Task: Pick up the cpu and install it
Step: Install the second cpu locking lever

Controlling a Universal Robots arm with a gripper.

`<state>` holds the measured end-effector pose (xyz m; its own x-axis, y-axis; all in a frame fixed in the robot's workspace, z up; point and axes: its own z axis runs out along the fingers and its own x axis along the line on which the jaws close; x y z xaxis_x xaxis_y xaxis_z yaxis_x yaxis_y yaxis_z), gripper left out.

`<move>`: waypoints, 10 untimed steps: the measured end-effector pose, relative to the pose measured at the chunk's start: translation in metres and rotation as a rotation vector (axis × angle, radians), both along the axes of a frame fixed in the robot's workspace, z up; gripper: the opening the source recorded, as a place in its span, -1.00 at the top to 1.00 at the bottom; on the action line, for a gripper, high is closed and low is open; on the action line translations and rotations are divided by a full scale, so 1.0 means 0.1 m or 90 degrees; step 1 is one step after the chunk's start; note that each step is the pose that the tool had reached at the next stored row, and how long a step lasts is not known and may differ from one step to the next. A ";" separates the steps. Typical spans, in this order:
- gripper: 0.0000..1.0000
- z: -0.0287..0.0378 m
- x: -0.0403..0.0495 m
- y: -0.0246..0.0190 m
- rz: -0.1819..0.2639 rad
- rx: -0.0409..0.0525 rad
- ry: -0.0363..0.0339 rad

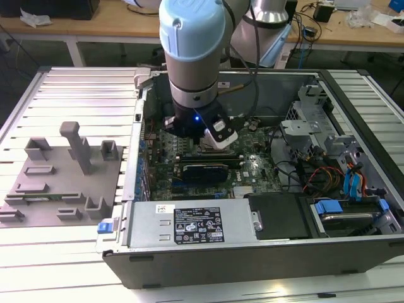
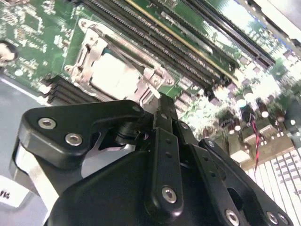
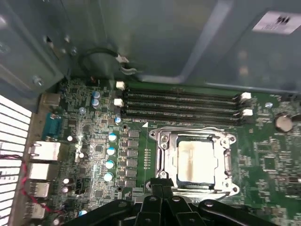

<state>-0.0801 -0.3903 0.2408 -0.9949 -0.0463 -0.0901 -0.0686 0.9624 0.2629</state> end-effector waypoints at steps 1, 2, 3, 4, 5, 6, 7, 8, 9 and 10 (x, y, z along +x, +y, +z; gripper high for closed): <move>0.79 0.066 0.000 0.004 0.000 -0.0013 0.0000; 0.79 0.108 0.000 0.006 0.000 -0.0026 0.0000; 0.79 0.144 -0.001 0.008 0.000 -0.0040 0.0000; 0.79 0.172 0.000 0.009 0.000 -0.0063 0.0001; 0.79 0.188 0.002 0.010 0.000 -0.0105 0.0002; 0.79 0.206 0.014 0.010 -0.001 -0.0342 0.0025; 0.79 0.214 0.030 0.009 -0.002 -0.0548 0.0042; 0.79 0.219 0.042 0.010 -0.003 -0.0672 0.0051; 0.79 0.221 0.057 0.010 -0.003 -0.0768 0.0059; 0.79 0.222 0.084 0.010 -0.005 -0.0836 0.0071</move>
<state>-0.0717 -0.3894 0.2630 -0.9961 -0.0496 -0.0726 -0.0591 0.9890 0.1354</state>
